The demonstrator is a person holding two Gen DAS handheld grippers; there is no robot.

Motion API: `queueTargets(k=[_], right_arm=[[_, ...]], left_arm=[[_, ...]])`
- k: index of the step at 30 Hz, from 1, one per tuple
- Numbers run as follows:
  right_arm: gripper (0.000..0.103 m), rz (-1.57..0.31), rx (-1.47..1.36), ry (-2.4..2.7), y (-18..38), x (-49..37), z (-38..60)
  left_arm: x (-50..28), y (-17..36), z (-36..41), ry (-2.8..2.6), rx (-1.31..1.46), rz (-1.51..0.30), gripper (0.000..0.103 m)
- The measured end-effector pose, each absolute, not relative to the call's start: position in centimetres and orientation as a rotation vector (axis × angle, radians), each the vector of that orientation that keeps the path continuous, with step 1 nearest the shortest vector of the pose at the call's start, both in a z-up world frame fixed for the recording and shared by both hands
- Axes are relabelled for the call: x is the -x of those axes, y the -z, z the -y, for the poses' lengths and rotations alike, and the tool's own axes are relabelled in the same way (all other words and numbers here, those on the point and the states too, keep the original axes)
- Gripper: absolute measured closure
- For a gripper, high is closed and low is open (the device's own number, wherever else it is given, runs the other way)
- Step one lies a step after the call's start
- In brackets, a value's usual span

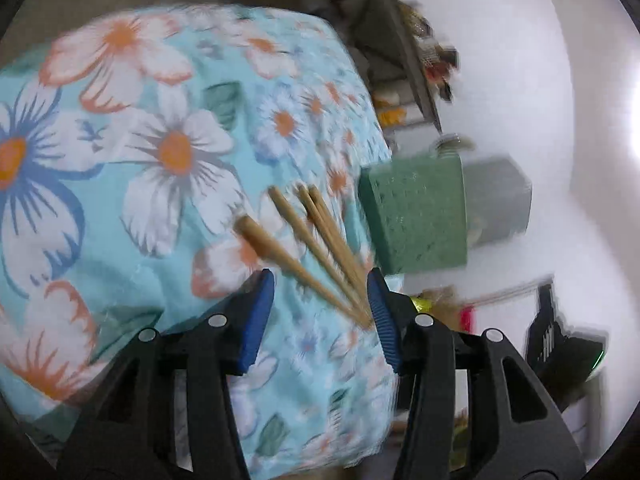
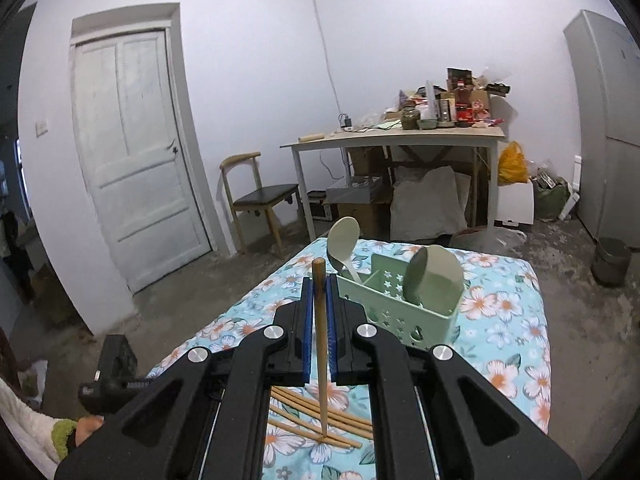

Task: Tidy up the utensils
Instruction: 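Grasp a bamboo chopstick with the left tool and lift it upright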

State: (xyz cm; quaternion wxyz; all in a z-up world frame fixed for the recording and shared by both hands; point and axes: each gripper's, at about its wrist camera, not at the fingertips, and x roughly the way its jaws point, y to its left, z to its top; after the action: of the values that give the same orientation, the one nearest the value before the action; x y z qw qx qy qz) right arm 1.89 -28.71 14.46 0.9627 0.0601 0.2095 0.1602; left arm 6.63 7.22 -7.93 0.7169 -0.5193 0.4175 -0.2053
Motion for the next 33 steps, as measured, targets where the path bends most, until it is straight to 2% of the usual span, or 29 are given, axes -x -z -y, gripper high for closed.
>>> queueTargets(k=[4,8,16,22,33], right_arm=[[0.096,-0.407,-0.170,-0.320,-13.8,-1.0,29.4],[0.096,-0.387,-0.223,-0.313,-13.1,0.0,30.2],[0.096,-0.355,-0.281,-0.284,-12.9,1.8,32.3],[0.097,-0.294,-0.304,-0.256,-14.1,3.5,33.7],[0.097,-0.242,-0.300,-0.230,-15.2,4.3,34.4]], left_arm=[[-7.6,9.1,-8.0,0.387,1.321,-0.951,0.059],[-7.8,10.4,-7.7,0.280,1.334,-1.011,0.094],[-6.9,10.2,-7.2,0.297,1.286,-0.968,0.094],[-6.8,8.0,-7.4,0.356,1.199,-0.918,0.094],[-5.0,-3.7,-10.4,0.409,0.855,-0.576,0.098]])
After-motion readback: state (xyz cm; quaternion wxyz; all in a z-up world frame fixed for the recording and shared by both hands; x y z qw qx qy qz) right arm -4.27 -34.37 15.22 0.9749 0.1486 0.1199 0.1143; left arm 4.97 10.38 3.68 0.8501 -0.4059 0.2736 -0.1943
